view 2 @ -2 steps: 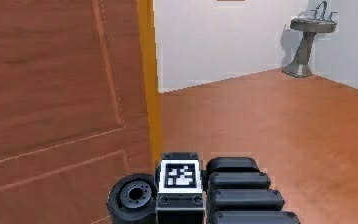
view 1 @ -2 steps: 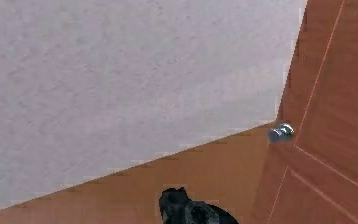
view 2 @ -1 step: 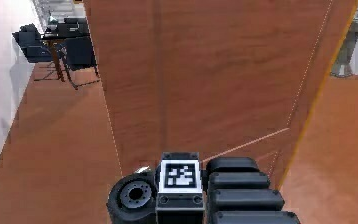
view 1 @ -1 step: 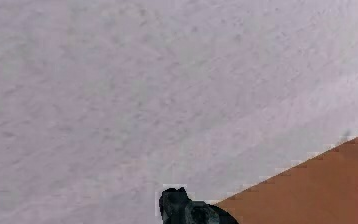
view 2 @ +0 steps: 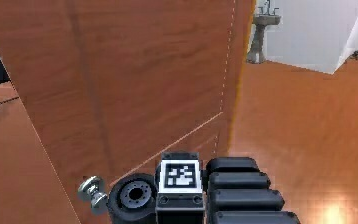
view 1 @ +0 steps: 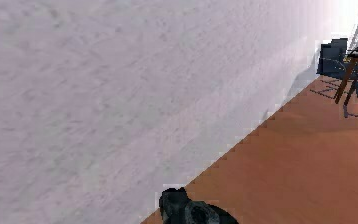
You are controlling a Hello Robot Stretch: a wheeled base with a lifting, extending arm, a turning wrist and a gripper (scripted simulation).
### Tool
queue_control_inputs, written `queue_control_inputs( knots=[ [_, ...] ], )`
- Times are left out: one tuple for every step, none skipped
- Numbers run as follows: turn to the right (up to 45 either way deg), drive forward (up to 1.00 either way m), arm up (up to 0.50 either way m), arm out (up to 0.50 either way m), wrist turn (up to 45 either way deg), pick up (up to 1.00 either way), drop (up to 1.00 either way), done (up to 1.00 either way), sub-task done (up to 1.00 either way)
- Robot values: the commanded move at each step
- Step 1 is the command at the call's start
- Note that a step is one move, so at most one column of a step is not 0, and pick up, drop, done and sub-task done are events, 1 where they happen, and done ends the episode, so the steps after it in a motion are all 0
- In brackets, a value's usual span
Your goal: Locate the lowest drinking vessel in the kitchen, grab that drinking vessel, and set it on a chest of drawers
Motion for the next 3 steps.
queue_control_inputs(
  knots=[
    [0.0,0.25,0.0,0.0,0.0,0.0,0.0,0.0,0.0],
    [39.0,0.0,0.0,0.0,0.0,0.0,0.0,0.0,0.0],
    [3.0,0.0,0.0,0.0,0.0,0.0,0.0,0.0,0.0]
  ],
)
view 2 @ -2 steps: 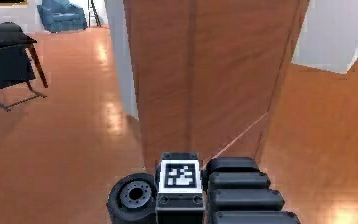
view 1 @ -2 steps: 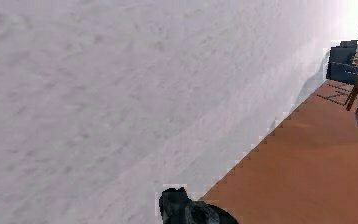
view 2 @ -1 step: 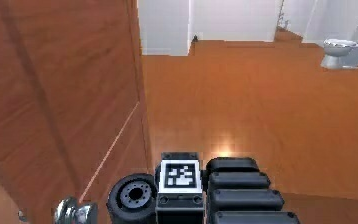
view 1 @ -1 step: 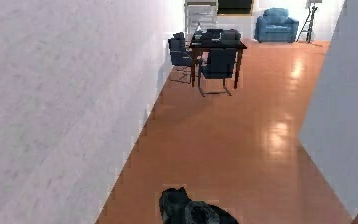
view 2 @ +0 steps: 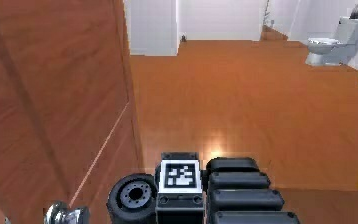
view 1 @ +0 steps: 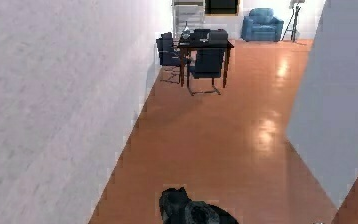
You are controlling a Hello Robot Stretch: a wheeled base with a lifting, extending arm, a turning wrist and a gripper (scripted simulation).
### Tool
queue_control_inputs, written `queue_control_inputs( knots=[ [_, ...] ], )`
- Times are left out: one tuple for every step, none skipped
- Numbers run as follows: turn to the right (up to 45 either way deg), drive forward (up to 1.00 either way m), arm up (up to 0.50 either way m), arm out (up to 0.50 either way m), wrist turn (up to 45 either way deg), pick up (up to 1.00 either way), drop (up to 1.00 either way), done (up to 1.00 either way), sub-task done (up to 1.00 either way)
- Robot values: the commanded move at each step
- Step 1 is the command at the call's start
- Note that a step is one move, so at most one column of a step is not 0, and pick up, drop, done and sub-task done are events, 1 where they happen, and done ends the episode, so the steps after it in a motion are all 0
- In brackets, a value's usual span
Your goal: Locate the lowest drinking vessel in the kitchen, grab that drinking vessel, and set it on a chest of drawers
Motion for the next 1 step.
queue_control_inputs(
  knots=[
    [0.0,0.5,0.0,0.0,0.0,0.0,0.0,0.0,0.0]
  ],
)
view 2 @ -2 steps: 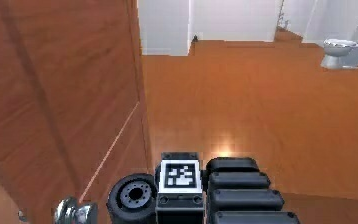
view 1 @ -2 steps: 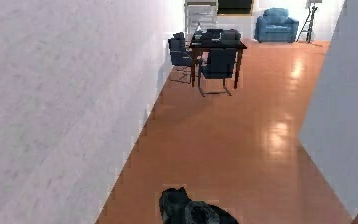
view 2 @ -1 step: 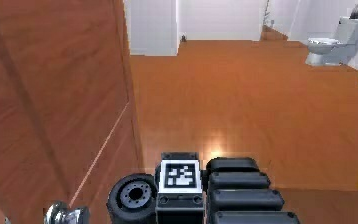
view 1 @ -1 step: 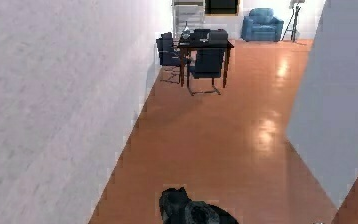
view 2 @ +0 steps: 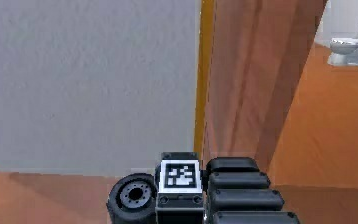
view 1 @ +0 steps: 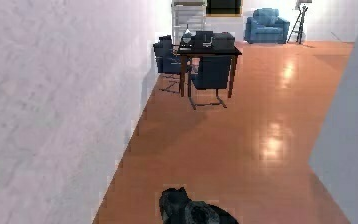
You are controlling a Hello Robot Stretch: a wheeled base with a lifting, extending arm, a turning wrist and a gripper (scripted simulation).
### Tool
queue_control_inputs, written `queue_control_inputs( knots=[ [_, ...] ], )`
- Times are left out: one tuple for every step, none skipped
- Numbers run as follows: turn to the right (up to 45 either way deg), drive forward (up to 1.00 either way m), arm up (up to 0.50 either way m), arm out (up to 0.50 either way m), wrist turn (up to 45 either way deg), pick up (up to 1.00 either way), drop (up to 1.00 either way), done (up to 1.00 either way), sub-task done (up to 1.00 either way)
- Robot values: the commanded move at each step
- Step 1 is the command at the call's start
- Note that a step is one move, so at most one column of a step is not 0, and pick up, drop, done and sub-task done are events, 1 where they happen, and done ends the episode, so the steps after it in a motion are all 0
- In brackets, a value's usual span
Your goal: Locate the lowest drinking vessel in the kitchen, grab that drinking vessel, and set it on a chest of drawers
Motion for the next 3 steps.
queue_control_inputs(
  knots=[
    [21.0,0.0,0.0,0.0,0.0,0.0,0.0,0.0,0.0],
    [0.0,1.0,0.0,0.0,0.0,0.0,0.0,0.0,0.0],
    [0.0,1.0,0.0,0.0,0.0,0.0,0.0,0.0,0.0]
  ],
)
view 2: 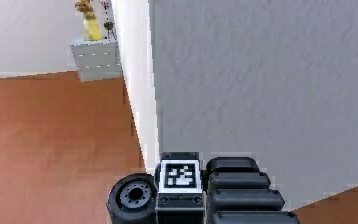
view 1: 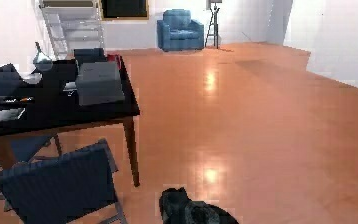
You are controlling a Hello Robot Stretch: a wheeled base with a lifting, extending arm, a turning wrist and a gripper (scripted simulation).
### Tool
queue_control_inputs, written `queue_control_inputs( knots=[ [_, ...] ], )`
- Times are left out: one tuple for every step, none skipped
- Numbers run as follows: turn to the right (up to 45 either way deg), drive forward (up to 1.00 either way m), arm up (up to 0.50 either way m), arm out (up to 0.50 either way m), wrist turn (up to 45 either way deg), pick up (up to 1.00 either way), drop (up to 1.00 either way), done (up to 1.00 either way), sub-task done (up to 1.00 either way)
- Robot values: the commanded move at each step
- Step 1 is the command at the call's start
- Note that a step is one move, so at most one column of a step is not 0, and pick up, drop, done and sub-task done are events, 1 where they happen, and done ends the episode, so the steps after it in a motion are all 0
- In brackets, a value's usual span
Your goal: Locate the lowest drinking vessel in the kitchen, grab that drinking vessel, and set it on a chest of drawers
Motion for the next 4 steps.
queue_control_inputs(
  knots=[
    [30.0,0.0,0.0,0.0,0.0,0.0,0.0,0.0,0.0],
    [0.0,0.5,0.0,0.0,0.0,0.0,0.0,0.0,0.0],
    [39.0,0.0,0.0,0.0,0.0,0.0,0.0,0.0,0.0],
    [0.0,1.0,0.0,0.0,0.0,0.0,0.0,0.0,0.0]
  ],
)
